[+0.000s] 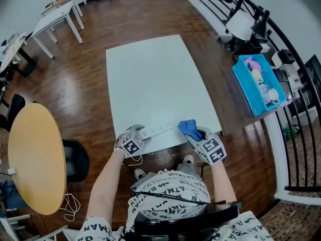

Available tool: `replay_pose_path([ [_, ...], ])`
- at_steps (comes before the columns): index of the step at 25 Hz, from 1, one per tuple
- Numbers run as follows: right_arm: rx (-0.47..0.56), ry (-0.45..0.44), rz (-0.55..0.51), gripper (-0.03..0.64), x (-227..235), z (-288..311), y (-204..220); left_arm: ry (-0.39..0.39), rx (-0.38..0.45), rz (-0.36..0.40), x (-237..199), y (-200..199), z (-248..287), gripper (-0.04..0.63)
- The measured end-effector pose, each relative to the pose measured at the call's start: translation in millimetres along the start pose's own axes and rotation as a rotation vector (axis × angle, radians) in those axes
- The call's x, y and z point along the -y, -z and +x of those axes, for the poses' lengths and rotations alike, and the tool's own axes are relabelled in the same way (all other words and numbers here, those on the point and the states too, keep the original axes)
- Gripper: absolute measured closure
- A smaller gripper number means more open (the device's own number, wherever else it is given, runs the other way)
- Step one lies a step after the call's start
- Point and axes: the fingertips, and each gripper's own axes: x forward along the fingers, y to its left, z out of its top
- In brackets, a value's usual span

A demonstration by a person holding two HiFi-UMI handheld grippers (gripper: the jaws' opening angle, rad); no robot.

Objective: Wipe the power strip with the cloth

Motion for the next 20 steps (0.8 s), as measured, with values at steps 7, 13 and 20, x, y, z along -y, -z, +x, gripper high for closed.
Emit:
replay_pose_path([
  [7,-0.015,0.017,0.175,0.48,8,6,9,-0.061,-0.037,-0.051,-7,5,3,0.275],
  [13,0.0,0.019,0.232,0.48,12,14,5,-0.127,0.053,-0.132,-17,-5,-22,0.23],
  [20,0.023,0.027,0.268,0.482,13,30,-6,-0.429,0.218,-0.314,-53,-21,-105,0.365],
])
